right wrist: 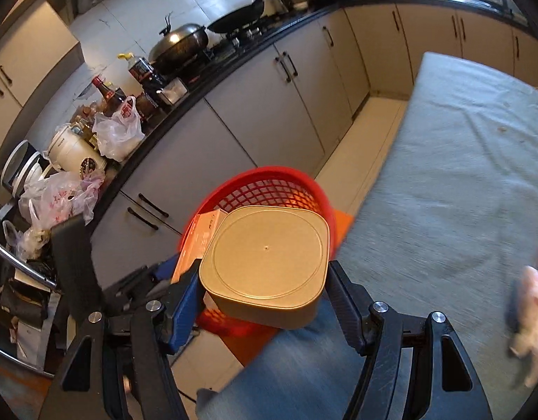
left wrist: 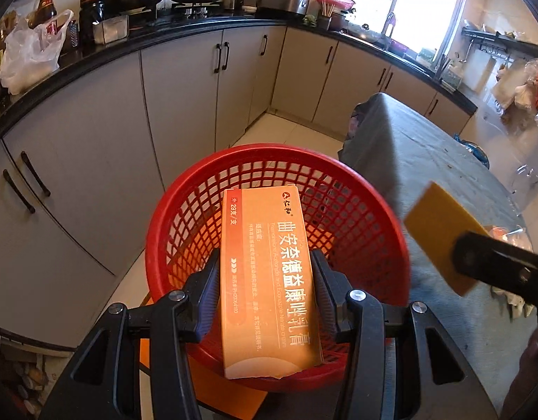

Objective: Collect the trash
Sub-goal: 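Open the left tool over the basket while the right tool releases the yellow container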

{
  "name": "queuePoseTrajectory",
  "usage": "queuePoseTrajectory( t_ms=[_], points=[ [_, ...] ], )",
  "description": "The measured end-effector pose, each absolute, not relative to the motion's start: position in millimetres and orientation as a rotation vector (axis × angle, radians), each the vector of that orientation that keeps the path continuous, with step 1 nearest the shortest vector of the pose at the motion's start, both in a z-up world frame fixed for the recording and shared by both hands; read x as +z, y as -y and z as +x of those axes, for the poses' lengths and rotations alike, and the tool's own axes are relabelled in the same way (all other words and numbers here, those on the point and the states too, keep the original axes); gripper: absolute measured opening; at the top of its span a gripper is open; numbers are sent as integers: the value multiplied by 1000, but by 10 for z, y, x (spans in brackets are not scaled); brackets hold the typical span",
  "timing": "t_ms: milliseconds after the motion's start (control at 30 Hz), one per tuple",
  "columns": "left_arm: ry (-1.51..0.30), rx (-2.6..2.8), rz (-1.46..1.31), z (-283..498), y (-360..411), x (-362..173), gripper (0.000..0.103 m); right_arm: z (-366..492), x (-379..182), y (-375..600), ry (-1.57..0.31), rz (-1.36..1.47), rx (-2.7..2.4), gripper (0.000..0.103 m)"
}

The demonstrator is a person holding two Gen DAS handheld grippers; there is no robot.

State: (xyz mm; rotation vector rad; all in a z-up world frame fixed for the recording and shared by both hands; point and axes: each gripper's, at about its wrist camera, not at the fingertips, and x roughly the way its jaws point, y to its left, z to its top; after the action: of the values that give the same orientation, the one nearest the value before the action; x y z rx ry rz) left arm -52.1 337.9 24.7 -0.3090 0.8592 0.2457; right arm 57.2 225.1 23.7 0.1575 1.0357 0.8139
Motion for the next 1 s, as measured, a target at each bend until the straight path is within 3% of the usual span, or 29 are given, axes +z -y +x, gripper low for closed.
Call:
queuePoseTrajectory(
  t_ms=[533, 733, 1000],
  points=[
    [-920, 250, -316, -382, -3506, 10, 48, 898, -125, -2521, -1165, 258, 789, 74],
    [-914, 251, -330, -382, -3514, 25, 55, 898, -75, -2429, -1151, 276, 794, 74],
    [-888, 244, -328, -494, -3421, 161, 56, 709, 164, -2067, -1068, 291, 793, 74]
  ],
)
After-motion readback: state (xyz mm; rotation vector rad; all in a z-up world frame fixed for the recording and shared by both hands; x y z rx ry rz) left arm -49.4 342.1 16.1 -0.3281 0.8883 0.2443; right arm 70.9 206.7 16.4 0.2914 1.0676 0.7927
